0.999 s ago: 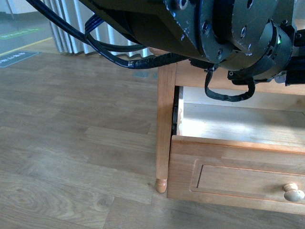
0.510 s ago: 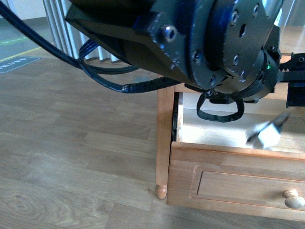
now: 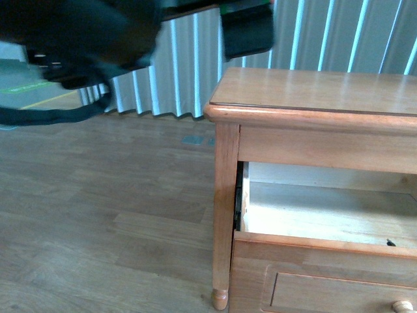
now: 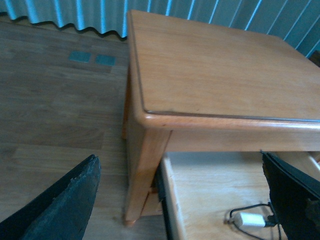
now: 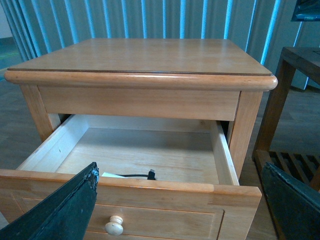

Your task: Put charger into drawer

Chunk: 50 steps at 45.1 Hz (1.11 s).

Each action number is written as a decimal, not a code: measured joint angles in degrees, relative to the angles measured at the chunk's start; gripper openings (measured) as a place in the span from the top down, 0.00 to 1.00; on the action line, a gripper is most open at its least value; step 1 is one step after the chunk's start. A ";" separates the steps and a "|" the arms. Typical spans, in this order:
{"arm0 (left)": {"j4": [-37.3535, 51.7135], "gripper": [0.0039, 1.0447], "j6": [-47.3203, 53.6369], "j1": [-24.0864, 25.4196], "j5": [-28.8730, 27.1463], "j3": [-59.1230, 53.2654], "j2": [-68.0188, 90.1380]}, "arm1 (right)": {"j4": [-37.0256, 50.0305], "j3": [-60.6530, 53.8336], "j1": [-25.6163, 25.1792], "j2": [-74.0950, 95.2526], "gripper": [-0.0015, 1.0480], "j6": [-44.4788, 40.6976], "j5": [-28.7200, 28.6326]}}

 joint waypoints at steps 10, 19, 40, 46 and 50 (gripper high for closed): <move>-5.73 0.06 0.50 5.49 -3.39 -11.63 -19.15 | 0.00 0.00 0.00 -0.02 0.08 0.00 0.02; -13.97 0.06 -2.34 11.87 -5.25 -20.59 -36.44 | 0.00 0.00 0.00 -0.02 0.08 0.00 0.02; -8.55 0.39 9.18 21.90 4.42 -34.82 -52.72 | 0.00 -0.02 0.00 -0.02 0.08 0.00 0.04; -8.02 0.62 12.13 24.46 6.86 -38.95 -55.45 | 0.00 -0.02 0.02 -0.02 0.08 0.00 0.02; -7.87 0.75 12.61 25.64 7.93 -40.74 -57.02 | 0.00 -0.02 0.00 -0.02 0.08 0.00 0.02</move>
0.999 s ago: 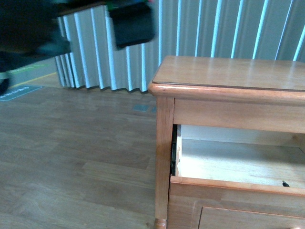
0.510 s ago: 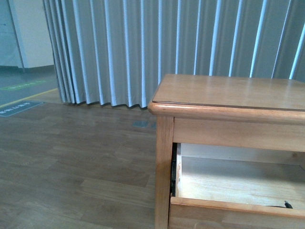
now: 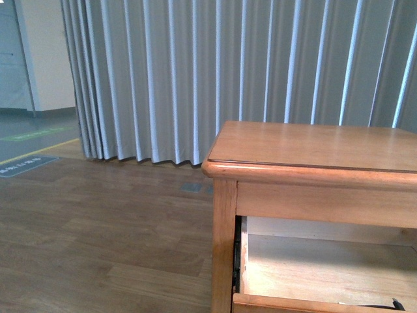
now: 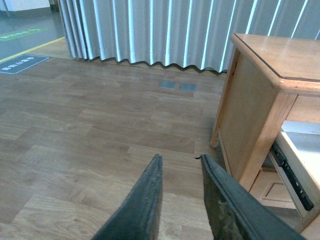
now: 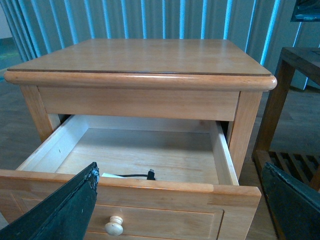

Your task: Put charger into drawer

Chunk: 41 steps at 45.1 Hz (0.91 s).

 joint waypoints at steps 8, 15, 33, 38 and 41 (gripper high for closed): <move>-0.02 0.96 0.55 6.84 6.51 -3.19 -3.72 | 0.00 0.00 0.02 0.00 0.08 0.00 0.02; -0.70 0.96 0.83 7.23 7.13 -5.92 -7.28 | 0.00 0.00 0.02 0.00 0.08 0.00 0.02; -5.40 0.96 0.83 7.26 7.13 -8.72 -14.64 | 0.00 0.00 0.02 0.00 0.08 0.00 0.00; -11.96 0.96 0.92 7.26 7.21 -10.36 -22.12 | 0.00 -0.02 0.02 0.00 0.08 0.00 0.04; -12.02 0.96 0.87 7.26 7.15 -10.36 -23.23 | 0.00 -0.02 0.02 -0.02 0.08 0.00 0.00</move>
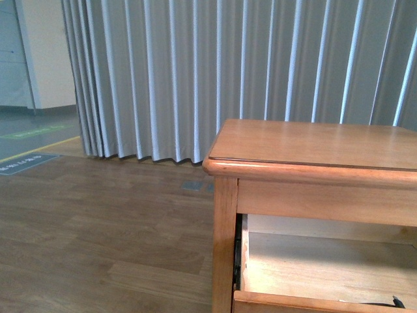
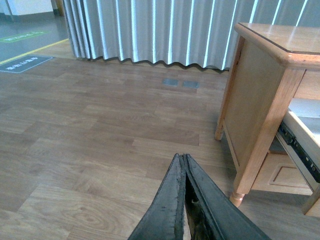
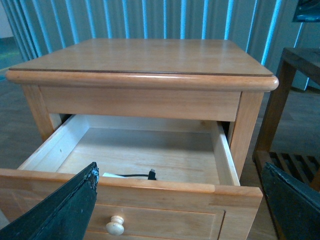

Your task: Put charger into drawer

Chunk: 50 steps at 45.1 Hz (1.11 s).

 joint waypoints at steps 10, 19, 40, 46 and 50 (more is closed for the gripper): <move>-0.02 0.96 0.02 0.00 0.00 0.00 -0.24 | 0.00 -0.02 0.00 0.02 0.08 0.00 0.00; -0.02 0.76 0.00 0.00 -0.07 0.00 -0.28 | 4.57 -1.36 5.62 0.26 0.08 -11.78 15.37; -0.02 0.06 0.13 0.00 0.00 0.00 -0.28 | 11.02 7.15 15.17 46.47 0.08 -16.70 17.92; -0.02 0.06 0.13 0.00 0.00 0.00 -0.28 | 10.38 11.41 17.64 56.46 0.08 -14.45 15.85; -0.02 0.06 0.13 0.00 0.00 0.00 -0.28 | 12.13 13.40 18.67 60.83 0.08 -14.01 15.87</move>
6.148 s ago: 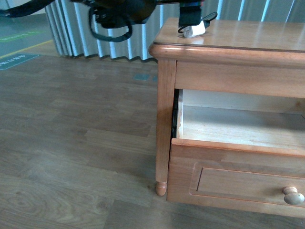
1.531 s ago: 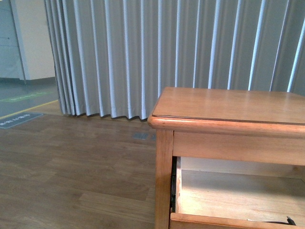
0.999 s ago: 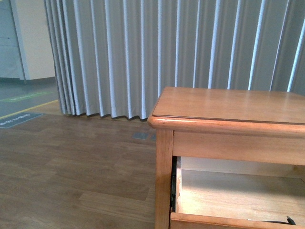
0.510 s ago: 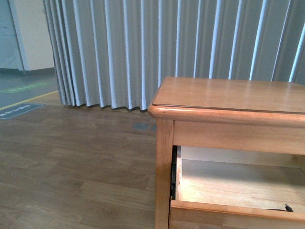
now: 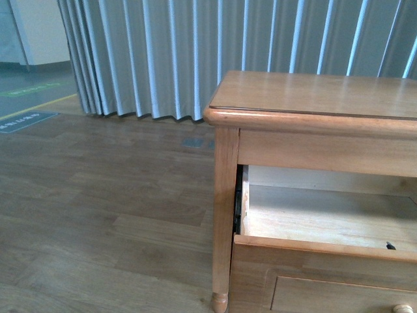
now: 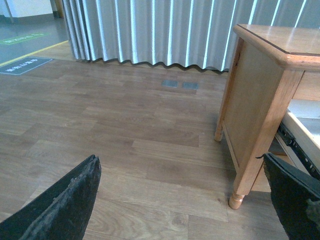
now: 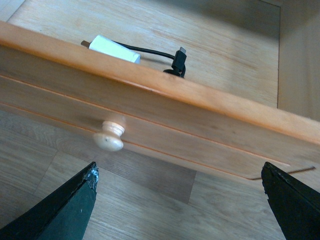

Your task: Put charger into drawer

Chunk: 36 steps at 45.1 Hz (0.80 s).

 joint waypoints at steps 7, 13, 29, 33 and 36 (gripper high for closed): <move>0.00 0.06 0.00 0.00 0.00 0.00 0.00 | 5.25 2.89 1.64 8.37 0.08 0.94 0.76; 0.00 0.06 0.02 0.00 0.00 0.00 0.00 | 10.56 4.98 2.32 15.80 0.08 1.60 2.54; 0.00 0.06 0.02 0.00 0.00 0.00 0.00 | 24.17 14.14 3.67 32.11 0.08 3.17 7.30; 0.00 0.06 0.00 0.00 0.00 0.00 0.00 | 27.87 18.08 4.15 37.27 0.08 4.15 7.85; 0.00 0.06 0.02 0.00 0.00 0.00 0.00 | 29.70 20.09 4.48 39.91 0.08 5.01 8.35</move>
